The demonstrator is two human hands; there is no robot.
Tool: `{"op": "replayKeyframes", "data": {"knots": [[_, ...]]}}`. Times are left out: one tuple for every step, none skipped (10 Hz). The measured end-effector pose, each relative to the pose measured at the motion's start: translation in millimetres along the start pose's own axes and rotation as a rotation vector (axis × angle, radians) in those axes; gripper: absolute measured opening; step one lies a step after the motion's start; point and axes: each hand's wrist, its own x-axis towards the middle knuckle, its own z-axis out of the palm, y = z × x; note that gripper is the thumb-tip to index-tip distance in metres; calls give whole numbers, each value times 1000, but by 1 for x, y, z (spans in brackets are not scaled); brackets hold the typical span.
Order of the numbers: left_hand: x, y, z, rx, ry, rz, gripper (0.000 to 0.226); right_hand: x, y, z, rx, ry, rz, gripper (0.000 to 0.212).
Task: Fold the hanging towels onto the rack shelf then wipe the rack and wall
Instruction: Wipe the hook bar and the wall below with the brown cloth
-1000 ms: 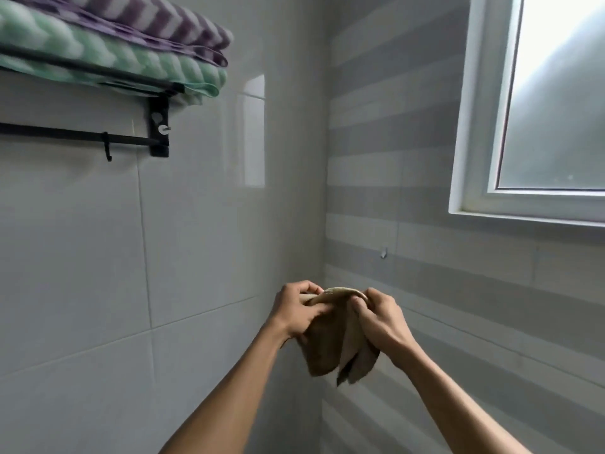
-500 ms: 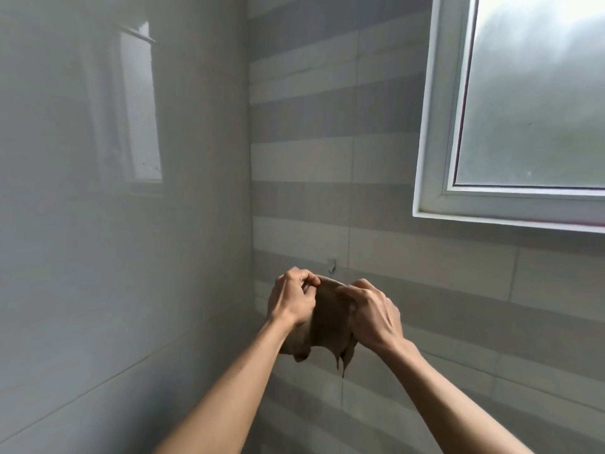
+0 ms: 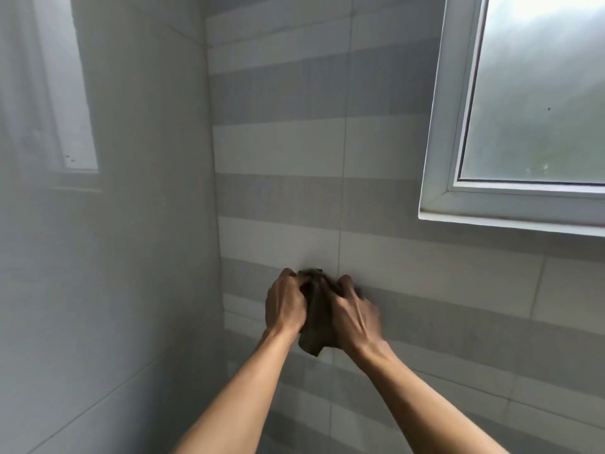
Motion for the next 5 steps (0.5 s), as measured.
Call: {"op": "replayKeyframes", "data": {"knots": [[-13,-5,5,-156,-13,-59,24,-11,-2,21,92,40,41,52],[-14,-2,3,-355,-32,-159,20,-11,-4,28,148,66,82,47],[-15,2,-5,-439,-51,-210,17,-12,-2,27,189,112,137,38],[-21,1,-11,-465,-29,-251,8,-23,1,25,224,94,156,43],[-35,6,-18,-436,-34,-296,4,-40,9,22,247,61,152,52]]}}
